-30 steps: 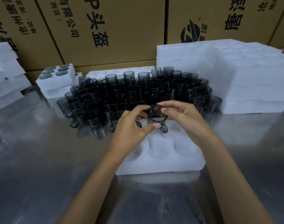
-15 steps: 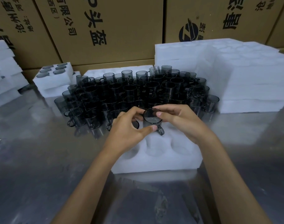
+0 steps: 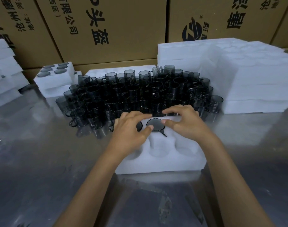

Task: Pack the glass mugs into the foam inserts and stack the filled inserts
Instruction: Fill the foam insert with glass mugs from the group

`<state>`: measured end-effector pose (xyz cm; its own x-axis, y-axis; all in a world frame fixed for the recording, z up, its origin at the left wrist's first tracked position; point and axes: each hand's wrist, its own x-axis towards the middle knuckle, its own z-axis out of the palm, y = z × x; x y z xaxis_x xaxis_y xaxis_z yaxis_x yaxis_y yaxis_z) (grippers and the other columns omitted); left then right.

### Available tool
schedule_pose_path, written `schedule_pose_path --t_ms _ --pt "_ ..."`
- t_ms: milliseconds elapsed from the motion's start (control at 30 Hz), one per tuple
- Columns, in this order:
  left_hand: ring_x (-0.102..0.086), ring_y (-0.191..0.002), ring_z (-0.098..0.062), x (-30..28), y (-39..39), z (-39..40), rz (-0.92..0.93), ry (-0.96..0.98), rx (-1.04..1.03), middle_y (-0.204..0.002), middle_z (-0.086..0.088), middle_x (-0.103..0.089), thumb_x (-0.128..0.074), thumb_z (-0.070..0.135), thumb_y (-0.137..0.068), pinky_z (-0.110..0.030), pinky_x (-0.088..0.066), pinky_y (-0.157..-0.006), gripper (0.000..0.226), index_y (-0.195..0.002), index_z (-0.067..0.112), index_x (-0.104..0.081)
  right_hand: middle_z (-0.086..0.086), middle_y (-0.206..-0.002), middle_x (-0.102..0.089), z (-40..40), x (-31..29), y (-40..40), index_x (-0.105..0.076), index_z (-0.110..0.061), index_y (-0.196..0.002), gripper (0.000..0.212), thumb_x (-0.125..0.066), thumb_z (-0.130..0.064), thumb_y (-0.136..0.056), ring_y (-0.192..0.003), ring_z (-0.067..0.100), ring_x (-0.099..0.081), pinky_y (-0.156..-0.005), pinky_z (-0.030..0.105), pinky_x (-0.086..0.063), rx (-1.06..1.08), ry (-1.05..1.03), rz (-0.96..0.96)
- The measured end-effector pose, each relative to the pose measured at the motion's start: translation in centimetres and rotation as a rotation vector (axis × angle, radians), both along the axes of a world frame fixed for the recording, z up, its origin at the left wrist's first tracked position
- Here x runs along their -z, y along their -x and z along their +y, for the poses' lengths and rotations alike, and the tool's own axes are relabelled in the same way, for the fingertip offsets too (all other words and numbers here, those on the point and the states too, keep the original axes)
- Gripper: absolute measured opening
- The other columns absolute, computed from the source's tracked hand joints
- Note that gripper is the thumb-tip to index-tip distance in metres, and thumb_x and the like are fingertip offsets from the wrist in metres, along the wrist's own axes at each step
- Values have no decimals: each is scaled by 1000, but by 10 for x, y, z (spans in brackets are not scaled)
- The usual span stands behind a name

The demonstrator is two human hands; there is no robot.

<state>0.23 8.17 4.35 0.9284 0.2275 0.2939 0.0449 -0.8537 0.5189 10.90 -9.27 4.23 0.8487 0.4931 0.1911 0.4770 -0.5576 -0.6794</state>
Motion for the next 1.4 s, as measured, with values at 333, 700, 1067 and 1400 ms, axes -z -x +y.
schedule_pose_path --t_ms 333,700,1067,1400 --pt "-31 -127 -5 7 -5 2 -13 -57 -5 -131 20 -53 -57 44 -95 -18 -9 -92 38 -133 40 -56 -14 -124 -65 -1 5 -5 -69 -35 -116 28 -66 -46 -91 -136 17 -42 -119 41 -26 43 4 55" --pt "-40 -121 -2 10 -11 9 -41 4 14 -124 22 -59 -56 34 -98 -18 -8 -95 22 -117 35 -68 -8 -89 -69 6 -1 -23 -54 -26 -137 47 -61 -18 -91 -83 15 -63 -82 30 -50 208 -168 -23" --pt "-41 -121 -2 9 -8 9 -35 29 11 -124 22 -59 -55 34 -98 -17 -9 -95 24 -118 36 -68 4 -84 -65 30 -18 -71 -59 -12 -103 9 -57 -12 -94 -91 32 -62 -71 32 -41 280 62 -159" --pt "-52 -115 1 -1 0 7 -263 342 40 -135 20 -49 -63 16 -96 -31 -53 -90 67 -149 45 -34 -17 -89 -59 14 -9 25 -47 -33 -100 22 -62 -24 -87 -77 4 -55 -62 31 -43 -13 -28 -445"
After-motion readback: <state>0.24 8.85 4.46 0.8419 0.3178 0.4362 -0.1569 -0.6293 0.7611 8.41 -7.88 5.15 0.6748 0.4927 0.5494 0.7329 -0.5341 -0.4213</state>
